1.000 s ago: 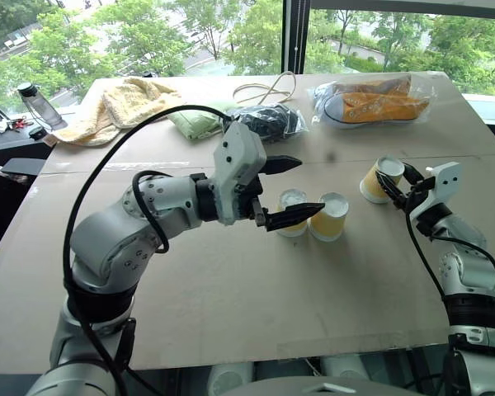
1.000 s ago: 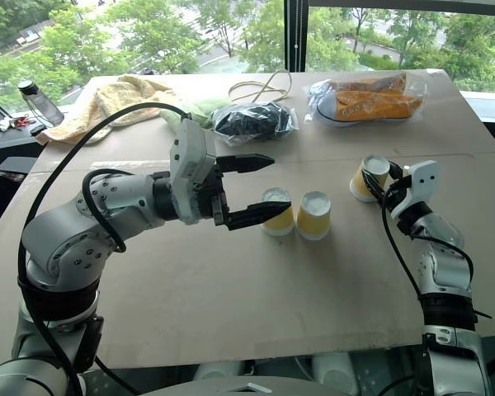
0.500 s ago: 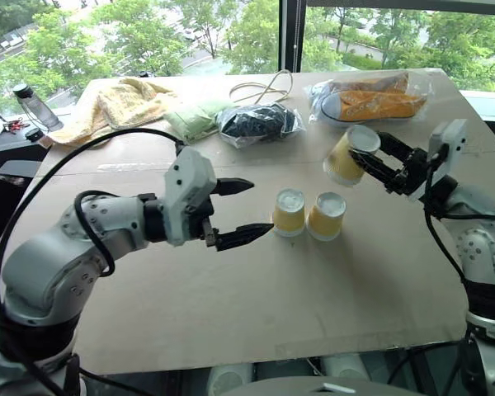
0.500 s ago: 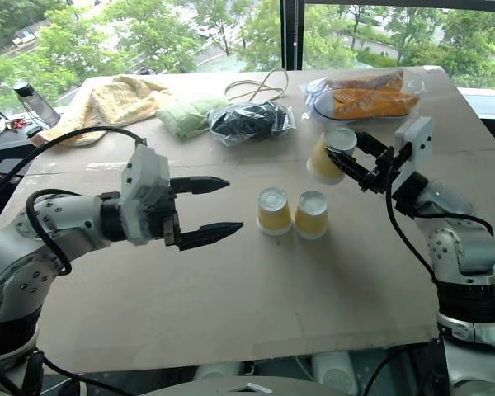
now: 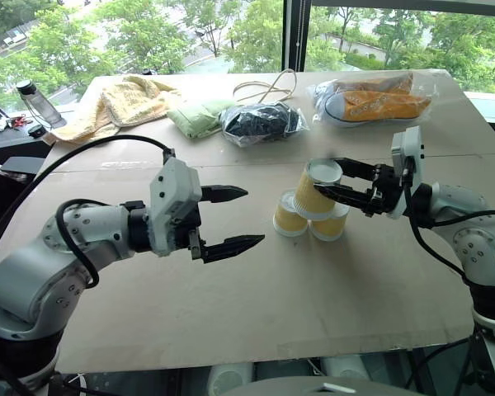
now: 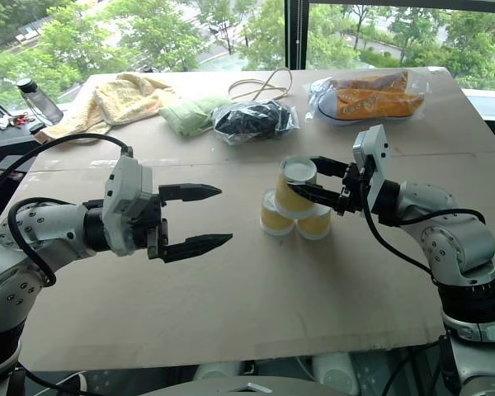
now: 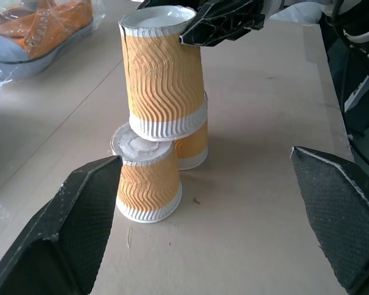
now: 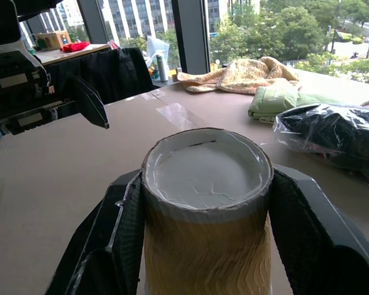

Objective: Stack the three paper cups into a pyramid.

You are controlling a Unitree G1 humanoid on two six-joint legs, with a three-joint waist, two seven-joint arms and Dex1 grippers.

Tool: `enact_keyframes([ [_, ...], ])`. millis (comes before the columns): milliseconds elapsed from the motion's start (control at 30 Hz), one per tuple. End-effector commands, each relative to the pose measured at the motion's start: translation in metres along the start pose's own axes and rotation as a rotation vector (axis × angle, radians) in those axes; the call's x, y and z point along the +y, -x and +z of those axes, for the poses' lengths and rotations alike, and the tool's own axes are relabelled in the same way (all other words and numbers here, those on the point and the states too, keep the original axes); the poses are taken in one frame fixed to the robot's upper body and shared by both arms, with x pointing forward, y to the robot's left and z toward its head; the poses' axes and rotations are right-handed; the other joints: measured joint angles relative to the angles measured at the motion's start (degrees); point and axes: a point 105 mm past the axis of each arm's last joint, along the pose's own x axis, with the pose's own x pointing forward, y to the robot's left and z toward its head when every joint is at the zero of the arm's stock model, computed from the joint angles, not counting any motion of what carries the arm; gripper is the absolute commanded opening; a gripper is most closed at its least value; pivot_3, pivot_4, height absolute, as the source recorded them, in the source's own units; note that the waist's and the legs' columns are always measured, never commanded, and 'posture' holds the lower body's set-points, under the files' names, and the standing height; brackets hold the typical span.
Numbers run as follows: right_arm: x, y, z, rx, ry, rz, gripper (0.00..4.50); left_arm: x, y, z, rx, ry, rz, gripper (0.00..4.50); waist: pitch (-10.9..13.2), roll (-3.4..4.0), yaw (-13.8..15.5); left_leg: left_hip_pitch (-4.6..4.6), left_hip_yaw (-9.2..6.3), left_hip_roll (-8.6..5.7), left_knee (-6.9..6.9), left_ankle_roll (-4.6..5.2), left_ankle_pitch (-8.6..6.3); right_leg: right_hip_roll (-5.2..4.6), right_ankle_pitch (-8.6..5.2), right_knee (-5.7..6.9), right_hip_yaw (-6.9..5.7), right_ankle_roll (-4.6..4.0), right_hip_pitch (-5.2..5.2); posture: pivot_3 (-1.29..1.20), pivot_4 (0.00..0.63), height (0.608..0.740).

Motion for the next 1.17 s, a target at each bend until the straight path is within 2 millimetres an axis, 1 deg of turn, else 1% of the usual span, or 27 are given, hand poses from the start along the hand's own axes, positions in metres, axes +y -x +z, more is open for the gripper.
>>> enact_keyframes([
  [33, 0.002, 0.000, 0.012, -0.019, 0.056, 0.013, 2.13, -0.002, 0.003, 0.012, -0.036, -0.062, 0.008, 4.50, 0.00, 0.00, -0.02, 0.00, 0.00, 0.00, 0.00, 0.00, 0.00, 0.00, 0.00, 0.01, 0.00, 0.00, 0.00, 0.00, 0.150, 0.740],
  [167, -0.001, 0.001, 0.016, -0.034, 0.060, -0.002, 2.13, -0.002, 0.000, 0.014, -0.050, -0.068, 0.008, 4.50, 0.00, 0.00, -0.02, 0.00, 0.01, 0.00, 0.00, 0.00, 0.00, 0.01, 0.00, 0.01, -0.01, 0.00, 0.00, 0.00, 0.150, 0.740],
  [200, -0.001, 0.001, 0.017, -0.038, 0.058, -0.003, 3.15, -0.002, 0.000, 0.014, -0.052, -0.070, 0.008, 4.50, 0.00, 0.00, -0.02, 0.00, 0.01, 0.00, 0.00, 0.00, 0.00, 0.01, 0.00, 0.01, -0.02, 0.00, 0.00, 0.00, 0.150, 0.740],
  [267, -0.002, 0.001, 0.018, -0.039, 0.059, -0.005, 4.06, -0.001, -0.001, 0.014, -0.056, -0.071, 0.007, 4.50, 0.01, -0.01, -0.02, 0.00, 0.01, 0.00, 0.00, 0.00, 0.00, 0.01, 0.00, 0.01, -0.02, 0.00, 0.00, 0.00, 0.150, 0.740],
  [300, -0.003, 0.002, 0.018, -0.039, 0.062, -0.006, 4.39, -0.001, -0.001, 0.014, -0.058, -0.071, 0.007, 4.50, 0.01, -0.01, -0.02, 0.00, 0.00, 0.00, 0.00, 0.00, 0.00, 0.01, 0.00, 0.01, -0.02, 0.00, 0.00, 0.00, 0.150, 0.740],
  [467, -0.003, 0.009, 0.023, -0.049, 0.067, -0.014, 4.39, -0.004, 0.000, 0.013, -0.081, -0.051, 0.007, 4.50, 0.01, -0.01, -0.02, 0.00, 0.01, 0.00, 0.00, 0.00, 0.00, 0.00, 0.00, 0.00, -0.02, 0.00, 0.00, 0.00, 0.150, 0.740],
  [567, -0.006, 0.028, 0.020, -0.024, 0.063, -0.052, 4.39, -0.010, 0.006, 0.016, -0.195, 0.009, 0.019, 4.50, 0.01, -0.01, 0.00, 0.00, 0.03, 0.01, -0.01, 0.00, 0.00, -0.01, 0.00, -0.01, -0.01, 0.00, 0.00, 0.00, 0.150, 0.740],
  [667, -0.006, 0.057, 0.005, 0.033, 0.034, -0.094, 4.39, -0.013, 0.015, -0.010, -0.152, 0.091, 0.096, 4.50, 0.00, -0.05, 0.23, -0.11, -0.06, 0.02, -0.05, 0.00, 0.00, -0.10, 0.00, -0.16, -0.01, 0.00, 0.00, 0.00, 0.150, 0.740],
  [767, -0.004, 0.083, -0.009, 0.050, -0.025, -0.128, 4.39, -0.013, 0.026, -0.033, -0.129, 0.147, 0.197, 4.50, 0.00, -0.06, 0.22, -0.06, -0.03, 0.01, -0.12, 0.01, -0.01, -0.12, 0.00, -0.18, 0.03, 0.00, 0.02, 0.00, 0.150, 0.740],
  [867, -0.009, 0.105, -0.034, 0.066, -0.060, -0.210, 4.39, -0.005, 0.034, -0.064, -0.060, 0.145, 0.357, 4.50, 0.01, -0.07, 0.17, 0.11, 0.01, 0.00, -0.13, 0.01, -0.01, -0.11, 0.00, -0.11, 0.06, -0.01, 0.14, 0.00, 0.150, 0.740],
  [933, -0.014, 0.121, -0.061, 0.100, -0.060, -0.283, 4.39, 0.000, 0.038, -0.090, -0.011, 0.154, 0.460, 4.50, -0.04, -0.06, 0.13, 0.27, 0.01, 0.00, -0.13, 0.01, -0.01, -0.06, -0.01, -0.11, 0.09, -0.04, 0.29, 0.00, 0.150, 0.740],
  [967, -0.014, 0.126, -0.074, 0.132, -0.049, -0.298, 4.39, 0.002, 0.039, -0.098, 0.009, 0.133, 0.504, 4.50, -0.07, -0.06, 0.13, 0.28, 0.02, -0.01, -0.13, 0.01, -0.01, -0.02, -0.02, -0.12, 0.12, -0.05, 0.29, 0.00, 0.150, 0.740],
  [1033, -0.015, 0.136, -0.091, 0.160, -0.042, -0.331, 4.39, 0.004, 0.040, -0.110, 0.017, 0.117, 0.562, 4.50, -0.06, -0.08, 0.16, 0.27, 0.07, -0.03, -0.12, 0.01, -0.01, 0.00, -0.02, -0.13, 0.12, -0.05, 0.29, 0.00, 0.150, 0.740],
  [1167, -0.012, 0.151, -0.115, 0.180, 0.014, -0.338, 4.39, -0.007, 0.038, -0.129, 0.032, 0.149, 0.582, 4.50, -0.06, -0.08, 0.07, 0.26, 0.15, -0.02, -0.10, 0.01, -0.01, -0.02, 0.00, -0.13, 0.11, -0.02, 0.26, 0.00, 0.150, 0.740],
])
